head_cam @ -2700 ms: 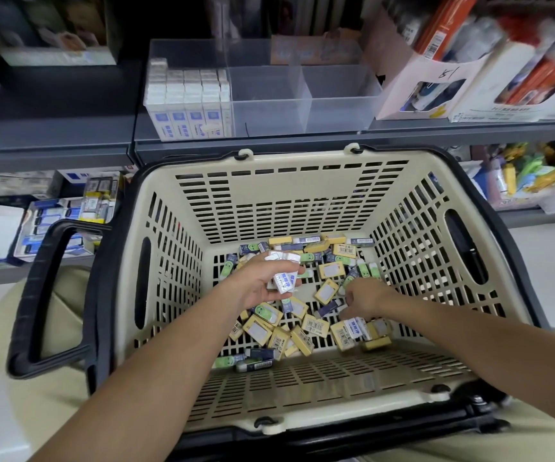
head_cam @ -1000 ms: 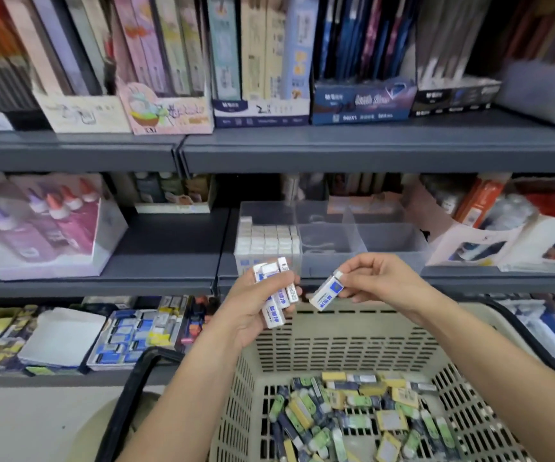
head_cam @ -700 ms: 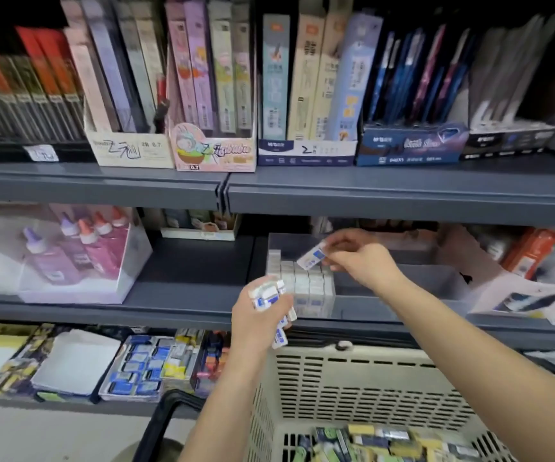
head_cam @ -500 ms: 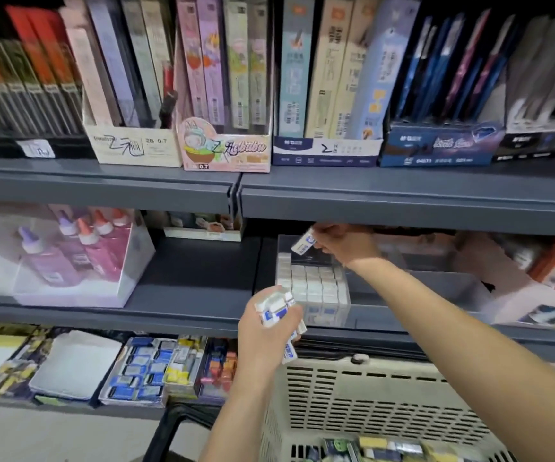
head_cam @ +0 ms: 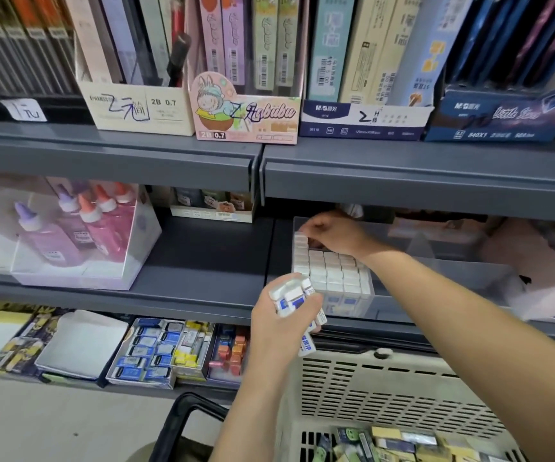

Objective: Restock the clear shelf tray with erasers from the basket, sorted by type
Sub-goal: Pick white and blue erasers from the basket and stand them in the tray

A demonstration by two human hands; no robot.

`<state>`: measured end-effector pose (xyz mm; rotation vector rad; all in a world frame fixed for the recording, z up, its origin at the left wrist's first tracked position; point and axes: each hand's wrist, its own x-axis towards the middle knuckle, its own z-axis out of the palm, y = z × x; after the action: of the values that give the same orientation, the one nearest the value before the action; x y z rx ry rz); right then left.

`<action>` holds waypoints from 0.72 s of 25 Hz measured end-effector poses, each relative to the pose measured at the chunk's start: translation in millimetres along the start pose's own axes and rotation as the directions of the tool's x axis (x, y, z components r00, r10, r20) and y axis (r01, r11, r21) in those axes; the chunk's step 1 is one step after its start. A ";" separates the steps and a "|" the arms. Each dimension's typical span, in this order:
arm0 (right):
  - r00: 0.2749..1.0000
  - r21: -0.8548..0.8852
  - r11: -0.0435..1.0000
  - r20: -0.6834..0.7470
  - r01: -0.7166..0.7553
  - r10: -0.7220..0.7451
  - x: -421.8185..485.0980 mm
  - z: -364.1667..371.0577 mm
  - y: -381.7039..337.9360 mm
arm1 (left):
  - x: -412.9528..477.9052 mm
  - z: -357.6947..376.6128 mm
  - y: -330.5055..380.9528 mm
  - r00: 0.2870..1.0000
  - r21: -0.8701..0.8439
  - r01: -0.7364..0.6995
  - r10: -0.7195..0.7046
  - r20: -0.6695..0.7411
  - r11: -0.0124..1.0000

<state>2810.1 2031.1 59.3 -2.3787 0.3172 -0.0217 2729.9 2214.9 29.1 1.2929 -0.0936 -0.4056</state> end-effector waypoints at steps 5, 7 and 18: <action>0.996 -0.029 0.998 -0.071 0.052 -0.054 -30.6 -7.8 -13.9 | -2.3 0.3 0.9 0.999 -0.026 -0.007 0.008 0.034 1.000; 0.994 0.053 0.997 -0.104 0.049 -0.043 -54.2 -13.0 -20.5 | -2.4 0.6 0.6 0.998 -0.021 -0.019 0.020 0.055 1.000; 0.992 0.398 0.917 0.125 -0.028 -0.024 -115.5 -24.8 -27.5 | -2.4 -3.1 -2.0 0.997 0.015 -0.032 0.031 0.076 0.999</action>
<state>2701.6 2061.0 104.6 -1.9624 0.2286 0.0611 2728.1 2218.2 26.7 1.2903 -0.1818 -0.4277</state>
